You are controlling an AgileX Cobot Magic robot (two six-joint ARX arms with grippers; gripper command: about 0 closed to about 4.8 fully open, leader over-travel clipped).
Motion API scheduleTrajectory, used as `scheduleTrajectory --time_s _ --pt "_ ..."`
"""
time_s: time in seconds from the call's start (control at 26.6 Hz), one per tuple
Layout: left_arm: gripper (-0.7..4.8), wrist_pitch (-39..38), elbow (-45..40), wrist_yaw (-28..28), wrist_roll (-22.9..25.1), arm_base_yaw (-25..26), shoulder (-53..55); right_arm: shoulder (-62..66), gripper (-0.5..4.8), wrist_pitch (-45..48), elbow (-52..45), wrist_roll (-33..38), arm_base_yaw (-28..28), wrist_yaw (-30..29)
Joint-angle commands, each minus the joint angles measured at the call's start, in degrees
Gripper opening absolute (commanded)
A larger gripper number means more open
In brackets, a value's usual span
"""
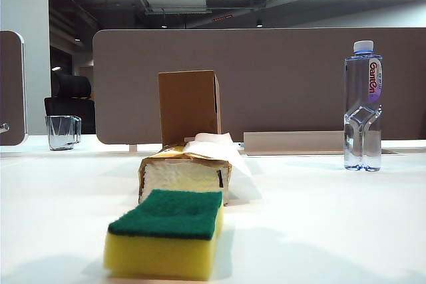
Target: Move the sponge from left to right to wipe the table, avoiding obstacles on the table, and finally reaching the bottle of mineral water.
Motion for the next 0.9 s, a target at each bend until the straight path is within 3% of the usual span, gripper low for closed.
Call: scheduleTrajectory --time_s 0.04,0.26,0.53,0.9 --pt "3.22 -0.22 0.17 1.86 -1.05 0.04 -1.16 0.28 2.40 -0.15 0.02 -0.35 0.07 -0.09" --pt "3.22 -0.20 0.13 5.92 -3.39 -0.02 -3.06 0.74 2.43 1.22 -4.55 0.52 0.37 -0.11" --pt "3.18 -0.22 0.04 5.88 -3.32 -0.02 -3.83 0.74 2.43 7.48 -10.49 3.69 1.25 -0.07" --pt "3.18 -0.22 -3.43 7.82 -3.58 -0.09 -6.34 4.72 2.43 16.70 -11.65 9.55 14.10 11.56"
